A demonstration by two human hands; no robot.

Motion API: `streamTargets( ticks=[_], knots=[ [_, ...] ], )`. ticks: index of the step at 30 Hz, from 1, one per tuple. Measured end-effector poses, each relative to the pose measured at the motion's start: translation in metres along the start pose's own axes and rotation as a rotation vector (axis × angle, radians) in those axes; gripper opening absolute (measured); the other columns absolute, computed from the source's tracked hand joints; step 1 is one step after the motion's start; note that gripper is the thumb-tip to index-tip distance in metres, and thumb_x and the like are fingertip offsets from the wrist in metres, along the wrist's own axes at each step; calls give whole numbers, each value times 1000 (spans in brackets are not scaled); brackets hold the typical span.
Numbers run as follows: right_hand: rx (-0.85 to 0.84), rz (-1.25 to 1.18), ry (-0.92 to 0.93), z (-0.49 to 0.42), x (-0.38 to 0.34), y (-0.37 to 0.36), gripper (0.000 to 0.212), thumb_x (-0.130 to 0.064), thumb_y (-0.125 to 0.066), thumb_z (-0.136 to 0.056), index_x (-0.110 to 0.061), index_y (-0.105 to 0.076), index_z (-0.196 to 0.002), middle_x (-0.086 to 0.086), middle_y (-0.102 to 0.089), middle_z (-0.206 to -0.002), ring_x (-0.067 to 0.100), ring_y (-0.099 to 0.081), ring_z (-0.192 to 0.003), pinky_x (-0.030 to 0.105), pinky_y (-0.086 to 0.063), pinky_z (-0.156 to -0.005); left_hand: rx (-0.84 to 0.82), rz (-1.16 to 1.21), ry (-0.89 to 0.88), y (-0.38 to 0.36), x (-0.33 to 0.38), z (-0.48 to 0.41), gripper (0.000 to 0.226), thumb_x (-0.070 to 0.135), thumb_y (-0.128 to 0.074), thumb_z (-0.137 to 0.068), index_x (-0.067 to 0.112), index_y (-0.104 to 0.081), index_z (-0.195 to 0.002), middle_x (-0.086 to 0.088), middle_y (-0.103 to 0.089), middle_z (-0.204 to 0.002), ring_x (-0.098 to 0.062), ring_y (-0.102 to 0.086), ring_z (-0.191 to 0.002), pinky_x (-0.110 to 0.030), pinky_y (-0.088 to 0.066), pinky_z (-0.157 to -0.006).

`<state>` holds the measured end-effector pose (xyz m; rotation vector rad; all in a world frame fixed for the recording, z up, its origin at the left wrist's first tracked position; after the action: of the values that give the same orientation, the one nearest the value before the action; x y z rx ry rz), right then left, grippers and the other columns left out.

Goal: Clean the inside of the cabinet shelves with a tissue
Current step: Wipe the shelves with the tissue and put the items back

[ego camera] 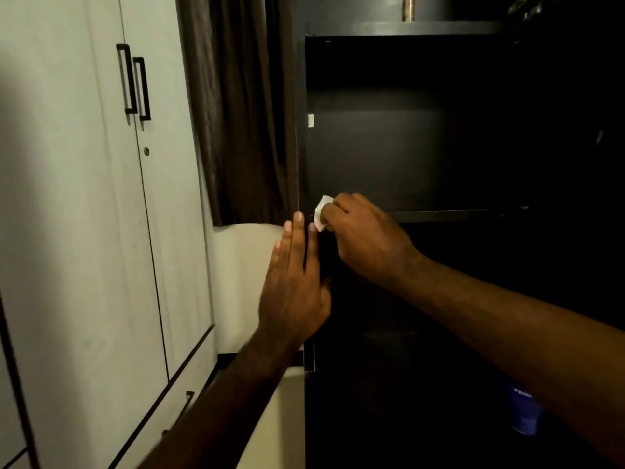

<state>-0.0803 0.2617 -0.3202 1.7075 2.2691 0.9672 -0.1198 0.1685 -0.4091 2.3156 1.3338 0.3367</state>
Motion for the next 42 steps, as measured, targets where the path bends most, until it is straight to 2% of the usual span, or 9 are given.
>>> streamTargets(
  ticks=[4,8,11,17,25,30,34,37,42],
  knots=[
    [16,23,-84,7,41,20,16,-6,-66,-81,-16,-68,-94,6,-63,-94,27,-61,-90,27,-42,-72,28,-135,-84,2,19,-7,79,32,-52,-92,6,-14,-157,-12,-5,-166,-27,0,-154,-41,-5,-124],
    [-54,-32,-263,19,91,38,13,-20,-64,-92,-19,-74,-100,6,-67,-106,26,-63,-100,31,-50,-89,44,-168,-90,2,36,-19,78,31,-53,-92,2,-17,-156,-16,-10,-165,-30,-6,-153,-42,-6,-124],
    [-54,-14,-297,33,111,44,11,-27,-65,-92,-21,-72,-99,3,-64,-105,24,-63,-99,38,-53,-87,59,-169,-54,3,41,-22,78,31,-54,-92,-1,-22,-154,-20,-18,-162,-34,-13,-152,-46,-11,-124],
    [53,-68,-387,61,139,57,13,-24,-76,-84,-18,-73,-94,4,-66,-107,18,-62,-101,27,-49,-87,140,-206,-74,12,45,-29,70,28,-59,-89,-4,-37,-147,-26,-40,-149,-40,-33,-142,-51,-22,-121],
    [46,-266,-739,89,186,66,20,-16,-81,-79,-20,-69,-95,3,-69,-109,18,-64,-106,24,-51,-86,136,-169,-8,15,50,-31,73,38,-54,-92,-3,-33,-148,-25,-40,-146,-41,-33,-139,-50,-24,-120],
    [44,-310,-690,94,171,78,23,-9,-73,-85,-22,-69,-104,-1,-70,-94,11,-65,-93,4,-38,-64,67,-86,76,16,53,-29,75,40,-54,-92,-2,-30,-150,-22,-35,-151,-38,-27,-144,-48,-21,-121],
    [110,-375,-606,92,134,101,23,-9,-71,-86,-27,-70,-100,-14,-65,-82,-3,-62,-76,3,-44,-61,-3,63,118,23,62,-19,70,32,-57,-94,3,-29,-152,-19,-23,-159,-35,-15,-150,-47,-23,-121],
    [102,-406,-520,98,93,111,20,-13,-71,-86,-28,-73,-98,-14,-69,-87,-5,-63,-78,7,-49,-66,-72,257,159,34,77,4,65,27,-53,-98,11,-25,-155,-9,-18,-163,-24,-9,-153,-41,-20,-122],
    [35,-412,-404,147,21,98,24,-8,-64,-82,-27,-75,-91,-13,-70,-88,-1,-62,-83,6,-45,-72,-237,472,117,49,102,76,59,25,-53,-98,15,-33,-152,-4,-39,-153,-19,-35,-143,-41,-34,-117]
  ],
)
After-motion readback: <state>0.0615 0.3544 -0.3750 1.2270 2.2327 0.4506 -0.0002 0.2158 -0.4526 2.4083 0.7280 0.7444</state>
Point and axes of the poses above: each hand's wrist, its own z-axis away from the middle knuckle, its own y-axis out of the back of the hand, x = y × z, the point moved 7 cm from there along -z, towards the middle knuckle
